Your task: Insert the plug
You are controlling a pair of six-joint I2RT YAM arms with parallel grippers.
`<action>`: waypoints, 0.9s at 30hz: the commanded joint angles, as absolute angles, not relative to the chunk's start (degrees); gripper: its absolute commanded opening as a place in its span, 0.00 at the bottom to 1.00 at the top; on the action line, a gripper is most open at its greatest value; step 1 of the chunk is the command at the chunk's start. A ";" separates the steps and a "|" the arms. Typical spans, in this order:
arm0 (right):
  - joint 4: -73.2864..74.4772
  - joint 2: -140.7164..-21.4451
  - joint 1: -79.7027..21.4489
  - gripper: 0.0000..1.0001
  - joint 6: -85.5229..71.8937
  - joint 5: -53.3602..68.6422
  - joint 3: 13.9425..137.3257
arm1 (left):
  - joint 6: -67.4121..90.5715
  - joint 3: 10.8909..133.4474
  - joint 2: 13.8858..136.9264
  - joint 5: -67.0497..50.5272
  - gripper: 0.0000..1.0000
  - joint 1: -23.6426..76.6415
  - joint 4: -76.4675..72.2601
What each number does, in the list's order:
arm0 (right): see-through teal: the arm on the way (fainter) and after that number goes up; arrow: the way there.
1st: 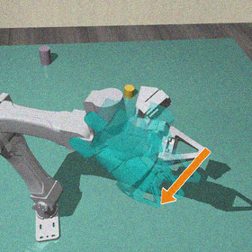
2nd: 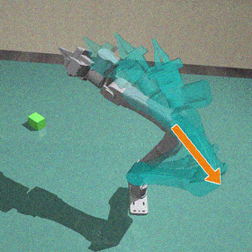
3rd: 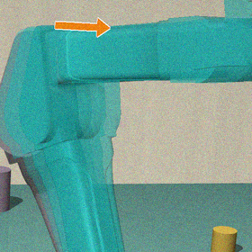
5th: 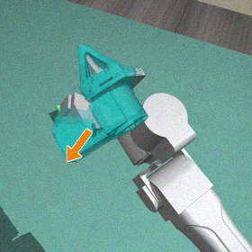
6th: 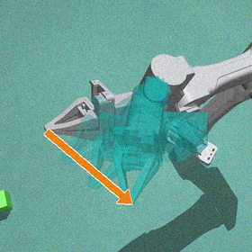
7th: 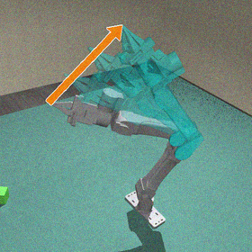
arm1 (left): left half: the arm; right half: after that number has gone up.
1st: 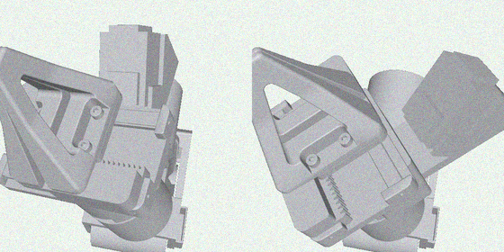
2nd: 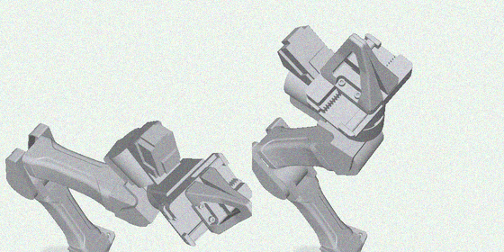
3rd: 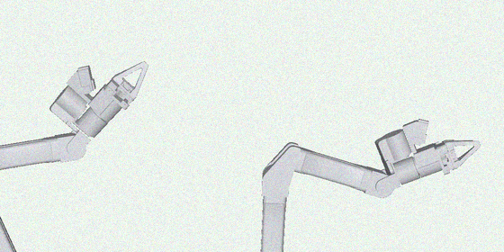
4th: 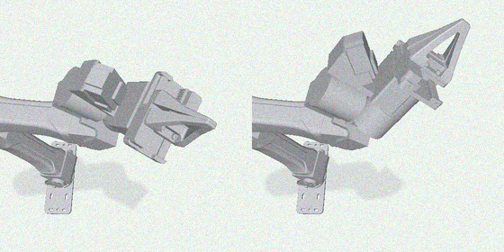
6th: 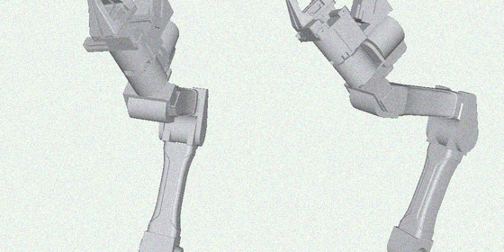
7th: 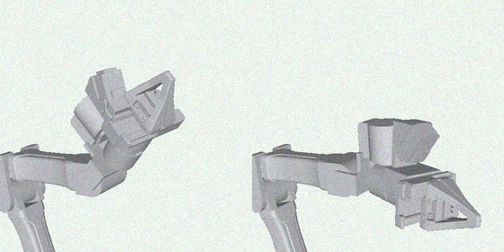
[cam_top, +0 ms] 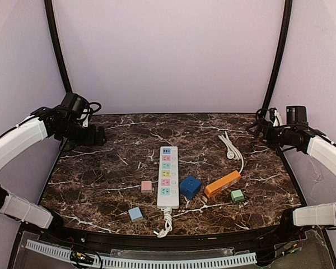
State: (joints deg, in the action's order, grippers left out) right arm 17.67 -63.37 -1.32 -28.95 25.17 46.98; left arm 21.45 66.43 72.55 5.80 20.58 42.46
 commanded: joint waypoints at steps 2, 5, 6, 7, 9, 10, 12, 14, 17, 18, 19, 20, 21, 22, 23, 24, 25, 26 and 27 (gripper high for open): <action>20.29 -63.57 -0.73 0.99 -31.02 26.88 45.75 | 22.75 69.74 76.45 5.50 1.00 27.60 45.21; 22.33 -65.23 -0.67 0.99 -31.34 27.05 45.86 | 23.16 71.71 79.71 6.14 1.00 31.68 45.11; 23.03 -65.84 -0.65 0.99 -31.37 27.05 45.91 | 23.24 72.31 80.60 6.51 1.00 33.56 45.13; 23.52 -66.16 -0.62 0.99 -31.46 27.00 45.97 | 23.30 73.37 82.19 6.69 1.00 34.66 45.17; 24.68 -66.57 -0.64 0.99 -31.73 26.54 45.86 | 23.33 75.39 84.81 7.32 1.00 37.58 45.23; 25.18 -66.69 -0.60 0.99 -31.88 26.17 45.64 | 23.30 76.15 85.80 7.86 1.00 39.41 45.26; 26.17 -66.66 -0.57 0.99 -32.11 25.96 45.07 | 22.96 78.35 88.32 8.55 1.00 42.21 44.90; 26.84 -66.11 -0.56 0.99 -31.89 26.26 44.16 | 22.14 80.61 91.61 8.75 1.00 44.95 44.03; 28.33 -64.78 -0.53 0.99 -31.94 25.24 42.86 | 20.95 85.25 95.35 8.23 1.00 48.26 43.31; 28.83 -64.43 -0.53 0.99 -32.01 24.90 42.50 | 20.44 86.39 97.33 8.12 1.00 48.77 43.19; 29.30 -64.16 -0.53 0.99 -32.06 24.57 42.07 | 20.24 88.53 98.24 7.76 1.00 49.66 43.22; 29.80 -64.02 -0.55 0.99 -32.01 24.31 41.68 | 19.80 90.55 99.86 7.57 1.00 49.96 43.24; 30.27 -63.91 -0.53 0.99 -31.86 24.14 41.32 | 19.61 91.64 100.64 7.14 1.00 50.66 43.28; 30.90 -63.81 -0.53 0.99 -31.44 24.09 41.05 | 19.19 93.73 102.24 6.91 1.00 50.95 43.35; 31.42 -63.81 -0.53 0.99 -31.13 23.91 40.78 | 19.00 94.72 102.89 6.45 1.00 51.48 43.51; 32.01 -63.74 -0.53 0.99 -30.78 23.80 40.59 | 18.64 96.65 104.27 6.21 1.00 51.71 43.64; 32.47 -63.59 -0.53 0.98 -30.39 23.65 40.34 | 18.46 97.54 104.92 5.82 1.00 52.24 43.89; 32.93 -63.48 -0.53 0.99 -30.08 23.40 40.03 | 18.11 99.22 106.19 5.63 1.00 52.49 44.01; 33.39 -63.38 -0.53 0.99 -30.01 23.04 39.73 | 17.93 99.93 106.79 5.17 1.00 52.94 44.27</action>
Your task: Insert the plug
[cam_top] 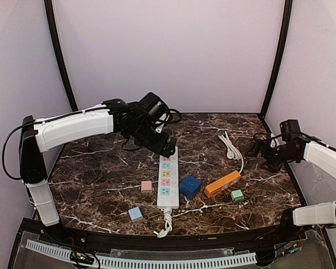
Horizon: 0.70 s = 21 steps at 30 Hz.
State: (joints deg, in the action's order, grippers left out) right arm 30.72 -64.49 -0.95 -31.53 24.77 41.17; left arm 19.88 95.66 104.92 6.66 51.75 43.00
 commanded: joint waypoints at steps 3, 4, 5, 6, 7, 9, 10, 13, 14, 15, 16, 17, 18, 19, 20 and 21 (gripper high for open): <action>34.16 -63.28 -0.53 0.99 -29.86 23.18 38.53 | 17.36 102.95 109.24 4.35 1.00 53.72 44.72; 34.34 -63.28 -0.53 0.98 -30.05 23.54 37.93 | 17.11 103.42 109.64 3.83 1.00 54.15 44.80; 34.52 -63.36 -0.53 0.99 -30.16 23.90 37.55 | 16.95 104.28 110.33 3.33 1.00 54.56 44.81; 34.82 -63.30 -0.53 0.99 -30.33 24.06 37.12 | 16.63 104.70 111.01 3.07 1.00 54.79 44.89; 35.08 -63.28 -0.53 0.99 -30.80 23.83 36.69 | 16.44 105.41 111.32 2.48 1.00 55.23 44.90; 36.00 -63.16 -0.68 0.98 -31.66 23.54 35.66 | 15.91 106.50 112.25 1.66 1.00 55.76 44.98; 36.24 -63.05 -0.85 0.98 -32.03 23.60 35.16 | 15.67 106.87 112.99 1.40 1.00 55.92 45.24; 35.95 -62.35 -2.00 0.97 -33.34 23.46 33.45 | 15.04 108.58 114.30 0.51 0.96 56.84 45.75; 35.71 -62.06 -2.53 0.97 -33.86 23.33 32.96 | 14.64 108.84 114.84 0.34 0.95 57.03 45.77; 35.44 -61.78 -2.92 0.97 -34.29 23.19 32.54 | 14.39 109.00 115.12 0.22 0.95 57.41 45.94; 35.28 -61.81 -3.21 0.97 -34.74 23.11 32.23 | 13.99 109.27 115.79 -0.81 0.94 57.62 46.17; 35.20 -61.91 -3.60 0.97 -34.91 23.04 32.10 | 13.85 109.44 116.08 -2.12 0.94 58.07 46.92; 35.25 -62.14 -3.73 0.97 -35.04 22.92 32.20 | 13.57 109.58 116.65 -2.38 0.94 58.26 47.32; 35.32 -62.33 -3.99 0.97 -35.13 22.81 32.40 | 13.42 109.59 116.90 -2.81 0.94 58.82 48.04; 35.40 -62.59 -4.22 0.97 -35.12 22.77 32.63 | 13.09 109.38 117.45 -2.99 0.94 59.16 48.37; 35.55 -62.84 -4.36 0.97 -35.01 22.59 32.95 | 12.87 109.27 117.74 -3.16 0.94 59.79 49.01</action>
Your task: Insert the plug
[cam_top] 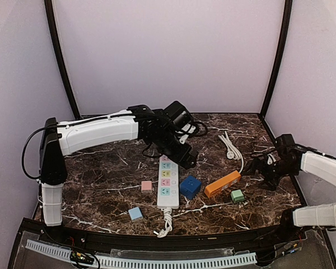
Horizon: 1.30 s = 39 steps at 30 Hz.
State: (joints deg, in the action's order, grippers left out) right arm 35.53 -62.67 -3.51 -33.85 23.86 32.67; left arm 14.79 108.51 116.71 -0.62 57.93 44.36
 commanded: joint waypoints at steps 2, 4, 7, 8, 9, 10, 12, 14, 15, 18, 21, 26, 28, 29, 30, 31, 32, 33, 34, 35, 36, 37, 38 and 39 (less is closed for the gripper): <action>35.80 -63.37 -4.64 0.97 -34.75 22.14 33.50 | 12.29 109.05 119.05 -3.39 0.93 60.80 49.88; 36.06 -63.98 -4.81 0.97 -34.51 21.91 34.00 | 12.50 108.63 119.90 -3.89 0.93 61.64 50.19; 36.45 -64.95 -5.04 0.97 -34.31 21.71 34.45 | 13.38 108.00 120.69 -5.14 0.93 62.19 50.20; 36.60 -65.15 -5.12 0.97 -34.28 21.64 34.60 | 13.74 107.66 120.92 -5.47 0.93 62.21 50.06; 36.72 -65.23 -5.21 0.97 -34.28 21.62 34.57 | 13.90 107.44 120.97 -6.36 0.93 62.29 49.85; 36.88 -65.25 -5.29 0.97 -34.42 21.64 34.61 | 14.24 107.00 121.01 -6.65 0.93 62.35 49.75; 36.94 -65.15 -5.49 0.97 -34.61 21.62 34.55 | 14.71 106.47 121.09 -7.31 0.93 62.36 49.45; 36.97 -64.97 -5.70 0.97 -34.71 21.62 34.49 | 15.21 106.32 121.37 -7.23 0.93 62.43 49.40; 37.02 -64.93 -5.78 0.97 -34.79 21.56 34.46 | 15.43 106.38 121.51 -6.55 0.93 62.41 49.55; 37.15 -64.90 -5.88 0.97 -34.74 21.54 34.68 | 17.14 107.18 122.89 -5.02 0.92 62.40 50.48; 37.33 -65.04 -6.00 0.97 -34.83 21.54 34.89 | 18.59 107.52 124.28 -4.99 0.91 62.40 50.64; 37.71 -65.45 -6.13 0.97 -34.72 21.45 35.45 | 19.55 109.51 126.55 -4.23 0.86 62.42 51.29; 37.95 -65.64 -6.15 0.97 -34.57 21.45 35.67 | 19.59 110.91 127.74 -4.30 0.84 62.45 51.85; 38.04 -65.70 -6.22 0.97 -34.59 21.49 35.85 | 19.55 111.93 128.48 -4.30 0.84 62.43 52.27; 38.13 -65.71 -6.24 0.97 -34.59 21.48 35.92 | 19.53 112.43 128.80 -4.09 0.83 62.41 52.55; 38.23 -65.66 -6.24 0.97 -34.54 21.49 35.99 | 19.41 113.54 129.47 -3.98 0.82 62.41 53.13; 38.28 -65.63 -6.24 0.97 -34.50 21.41 36.03 | 19.33 114.07 129.82 -3.83 0.81 62.40 53.46; 38.28 -65.65 -6.20 0.97 -34.51 21.41 36.06 | 19.20 115.07 130.47 -3.76 0.80 62.40 54.06; 38.27 -65.58 -6.23 0.97 -34.47 21.51 36.10 | 19.14 115.50 130.72 -3.75 0.79 62.40 54.65; 38.20 -65.64 -6.32 0.97 -34.52 21.61 36.12 | 19.02 116.08 131.12 -3.81 0.79 62.45 54.83; 38.17 -65.61 -6.33 0.97 -34.57 21.70 36.20 | 18.96 116.23 131.21 -3.79 0.78 62.46 55.10; 38.15 -65.75 -6.34 0.97 -34.47 21.71 36.29 | 18.91 116.40 131.37 -3.78 0.78 62.43 55.15; 38.09 -65.93 -6.33 0.97 -34.45 21.80 36.44 | 18.90 116.43 131.43 -3.67 0.76 62.41 55.34; 38.14 -66.11 -6.33 0.97 -34.46 21.80 36.59 | 18.90 116.56 131.58 -3.59 0.75 62.49 55.49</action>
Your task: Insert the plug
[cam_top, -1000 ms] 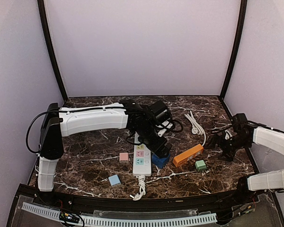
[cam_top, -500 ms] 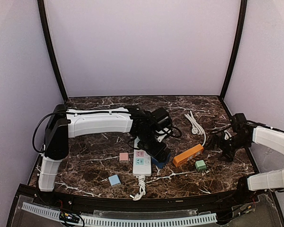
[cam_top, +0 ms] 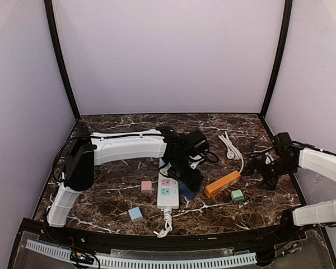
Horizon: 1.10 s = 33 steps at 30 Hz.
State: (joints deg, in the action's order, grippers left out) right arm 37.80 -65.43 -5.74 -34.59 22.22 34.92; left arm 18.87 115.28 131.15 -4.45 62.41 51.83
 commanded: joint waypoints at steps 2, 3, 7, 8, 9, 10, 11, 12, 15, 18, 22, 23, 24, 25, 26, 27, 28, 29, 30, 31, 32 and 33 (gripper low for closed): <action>37.97 -66.62 -6.33 0.97 -34.29 21.80 36.86 | 18.96 116.62 131.65 -3.23 0.72 62.49 55.68; 37.88 -66.91 -6.39 0.97 -34.22 21.80 36.97 | 19.02 116.63 131.70 -3.16 0.70 62.49 55.82; 37.46 -68.05 -6.50 0.97 -33.44 22.68 37.64 | 19.23 116.63 132.09 -3.22 0.68 62.60 55.90; 37.30 -68.11 -6.57 0.97 -33.33 22.87 37.81 | 19.31 116.70 132.14 -3.18 0.68 62.58 55.90; 37.35 -68.10 -6.59 0.97 -33.19 23.00 38.04 | 19.37 116.82 132.35 -3.17 0.68 62.58 55.90; 37.28 -68.05 -6.59 0.97 -33.06 23.02 38.05 | 19.40 116.90 132.45 -3.19 0.68 62.64 55.90; 37.27 -67.89 -6.66 0.97 -32.91 22.98 38.06 | 19.48 117.12 132.69 -3.18 0.68 62.70 56.03; 37.34 -67.70 -6.72 0.97 -32.78 22.92 38.01 | 19.50 117.27 132.83 -3.06 0.68 62.67 56.10; 37.30 -67.50 -6.72 0.97 -32.50 23.09 37.57 | 19.66 118.29 133.75 -2.89 0.64 62.67 56.71; 37.35 -67.52 -6.68 0.97 -32.08 23.31 37.36 | 19.69 119.22 134.34 -2.86 0.50 62.74 57.07; 37.60 -67.66 -6.68 0.97 -31.44 23.14 37.67 | 19.89 120.47 134.57 -2.67 0.29 62.67 57.28; 37.77 -67.61 -6.68 0.98 -31.34 23.04 37.84 | 19.98 120.95 134.61 -2.64 0.25 62.71 57.38; 37.86 -67.59 -6.72 0.98 -31.17 23.05 38.02 | 20.05 121.25 134.64 -2.64 0.23 62.70 57.65; 37.99 -67.51 -6.70 0.98 -31.08 23.03 38.17 | 20.22 121.81 134.60 -2.64 0.21 62.73 57.83; 38.09 -67.33 -6.68 0.98 -30.97 23.04 38.27 | 20.26 122.12 134.64 -2.64 0.20 62.75 58.25; 38.09 -67.14 -6.68 0.98 -30.83 22.91 38.38 | 20.34 122.68 134.60 -2.61 0.18 62.71 58.44; 38.14 -66.95 -6.72 0.98 -30.68 22.87 38.47 | 20.32 123.44 134.53 -2.54 0.17 62.70 58.97; 38.18 -66.66 -6.69 0.98 -30.49 22.77 38.57 | 20.35 123.77 134.50 -2.26 0.15 62.73 59.28; 38.23 -66.37 -6.68 0.98 -30.31 22.61 38.66 | 20.37 124.50 134.44 -2.14 0.14 62.72 59.78; 38.34 -66.03 -6.66 0.98 -30.16 22.33 38.75 | 20.43 124.87 134.37 -1.70 0.11 62.68 60.08; 38.29 -65.58 -6.70 0.98 -30.03 22.04 38.77 | 20.54 125.68 134.31 -1.47 0.11 62.72 60.74; 38.25 -65.04 -6.68 0.98 -29.98 21.72 38.76 | 20.74 126.08 134.26 -0.94 0.10 62.68 61.13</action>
State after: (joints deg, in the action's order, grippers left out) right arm 37.91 -67.11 -6.31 -31.35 22.87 37.01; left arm 20.05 122.93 135.13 -2.79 62.52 57.58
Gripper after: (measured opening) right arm 0.979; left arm 0.593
